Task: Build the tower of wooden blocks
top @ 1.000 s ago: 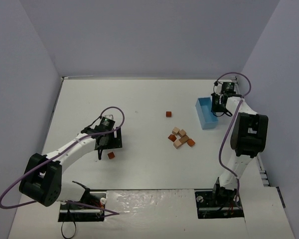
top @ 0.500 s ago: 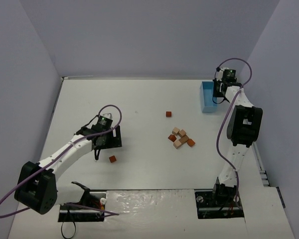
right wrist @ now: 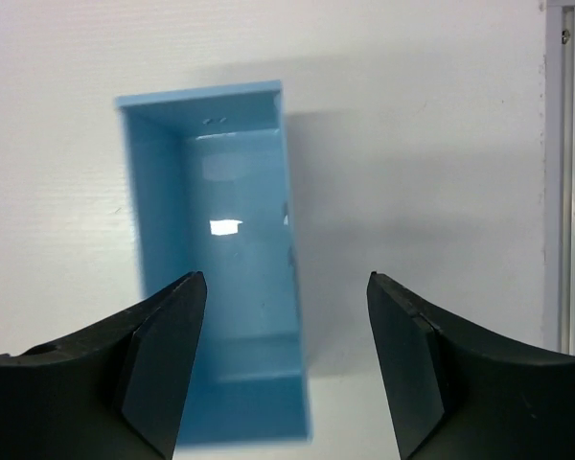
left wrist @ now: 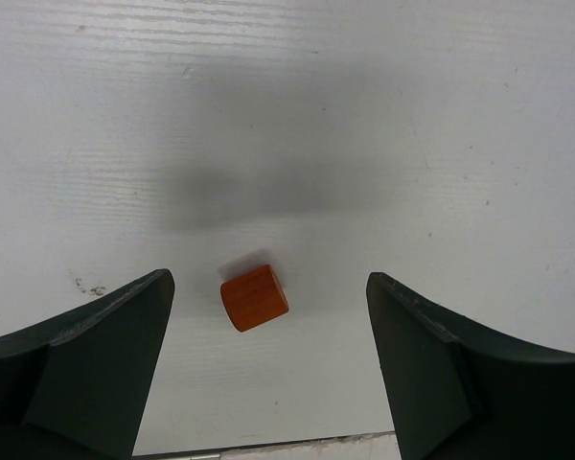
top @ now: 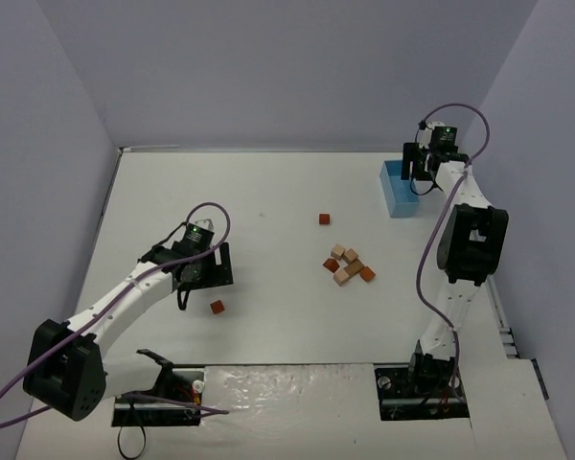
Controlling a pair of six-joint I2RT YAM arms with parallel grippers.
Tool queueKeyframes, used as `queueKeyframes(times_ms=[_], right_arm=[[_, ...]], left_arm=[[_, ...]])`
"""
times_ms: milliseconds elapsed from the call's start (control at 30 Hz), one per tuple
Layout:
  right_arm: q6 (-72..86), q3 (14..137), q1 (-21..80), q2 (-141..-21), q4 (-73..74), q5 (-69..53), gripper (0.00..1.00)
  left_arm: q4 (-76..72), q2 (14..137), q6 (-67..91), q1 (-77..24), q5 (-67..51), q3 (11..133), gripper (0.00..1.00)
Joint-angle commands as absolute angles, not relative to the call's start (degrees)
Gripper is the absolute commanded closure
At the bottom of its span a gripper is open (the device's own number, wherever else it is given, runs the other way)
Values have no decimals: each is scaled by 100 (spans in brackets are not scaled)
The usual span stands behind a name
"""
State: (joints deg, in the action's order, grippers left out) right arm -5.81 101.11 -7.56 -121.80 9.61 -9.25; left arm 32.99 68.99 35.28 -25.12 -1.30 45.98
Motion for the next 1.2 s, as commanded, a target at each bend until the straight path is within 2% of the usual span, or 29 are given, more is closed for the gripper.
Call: queueKeyframes(times_ms=[0,200,467,700,1167], right_arm=[[-511,9425,-203,-10116,895,-958,35],[-562,7928,932,-9179,989,-868,36],[-466,6654,1862,-8921,1098,-800,38],[-800,6350,2278,-9436,1095,-1063,47],[-1089,6573,2379,-10174,1099,-929,49]], left_arm=[[3287,6413,3264,-2531,-95,4829,21],[3296,5938,2748,-2505,-112,5023,21],[3445,4975,2049,-2444,492,5159,19],[3539,4109,1693,-2435,984,5054,3],[3326,3823,1668,-2426,1359,4585,3]])
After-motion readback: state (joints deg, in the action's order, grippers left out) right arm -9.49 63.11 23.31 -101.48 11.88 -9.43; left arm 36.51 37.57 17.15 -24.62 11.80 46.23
